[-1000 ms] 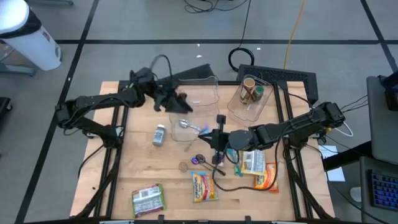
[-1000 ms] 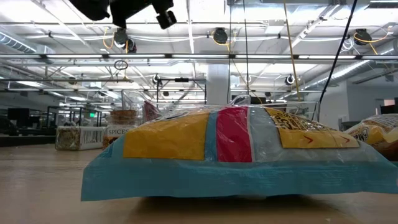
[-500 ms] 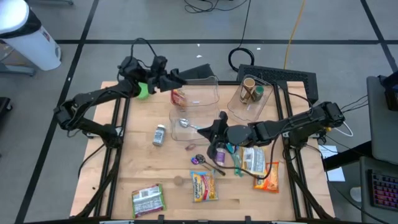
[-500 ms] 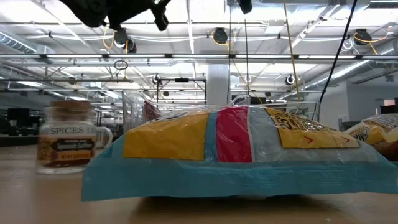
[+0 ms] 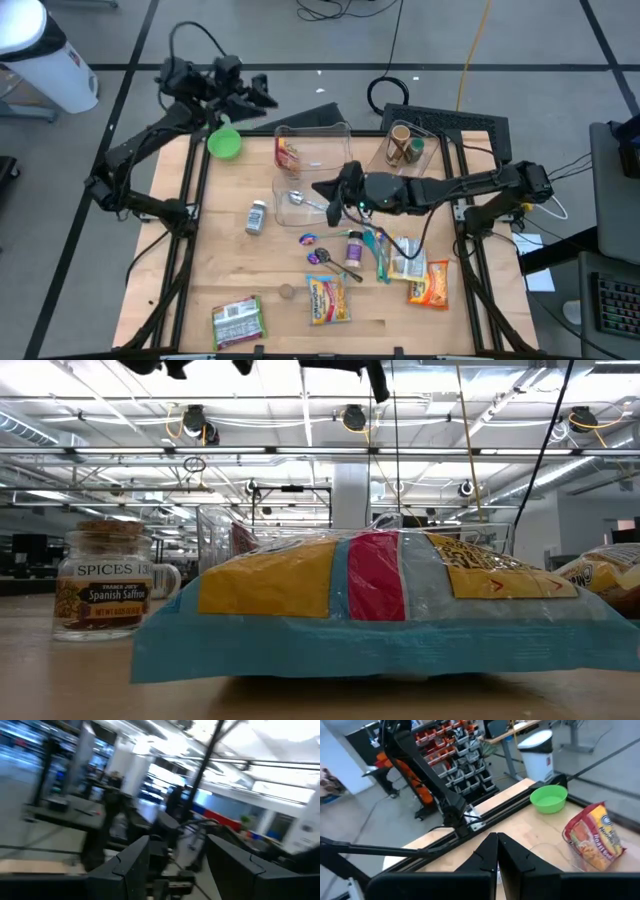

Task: Pick & Place Food Item
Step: Put the left green spoon into the bottom transparent bin

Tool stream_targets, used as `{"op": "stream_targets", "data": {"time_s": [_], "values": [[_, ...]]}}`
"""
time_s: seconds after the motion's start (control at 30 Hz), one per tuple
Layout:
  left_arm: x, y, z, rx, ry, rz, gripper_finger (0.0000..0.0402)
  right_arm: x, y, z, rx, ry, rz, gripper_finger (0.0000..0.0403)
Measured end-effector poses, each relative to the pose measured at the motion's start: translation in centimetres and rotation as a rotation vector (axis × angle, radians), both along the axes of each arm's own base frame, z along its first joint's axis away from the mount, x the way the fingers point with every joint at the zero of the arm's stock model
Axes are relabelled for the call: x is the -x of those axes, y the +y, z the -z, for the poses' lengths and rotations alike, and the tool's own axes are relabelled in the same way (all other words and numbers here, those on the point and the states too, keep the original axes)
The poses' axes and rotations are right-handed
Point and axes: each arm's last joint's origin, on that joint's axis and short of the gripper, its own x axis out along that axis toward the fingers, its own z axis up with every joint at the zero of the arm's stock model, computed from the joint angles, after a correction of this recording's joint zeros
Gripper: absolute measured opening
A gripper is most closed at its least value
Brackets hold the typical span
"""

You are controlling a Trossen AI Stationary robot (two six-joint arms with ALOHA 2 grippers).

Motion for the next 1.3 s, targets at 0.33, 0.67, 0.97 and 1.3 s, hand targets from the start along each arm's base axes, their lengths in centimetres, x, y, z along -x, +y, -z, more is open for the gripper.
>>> {"op": "stream_targets", "data": {"time_s": [0.33,0.67,0.97,1.3], "values": [[4.5,1.2,0.6,0.01,0.073,-0.317,0.02,-0.1,-4.5,0.0,-0.081,-0.011,-0.051,0.0],[6.7,-0.5,1.1,-0.031,0.155,-0.493,0.02,1.3,-11.7,-0.3,-0.142,-0.064,-0.107,0.0],[6.8,0.0,1.2,-0.079,0.153,-0.666,0.02,2.2,-14.5,-0.8,-0.127,-0.113,-0.144,0.0],[5.5,-0.3,1.8,0.065,0.204,-0.584,0.02,2.3,-15.3,-1.1,-0.054,-0.145,-0.125,0.0]]}}
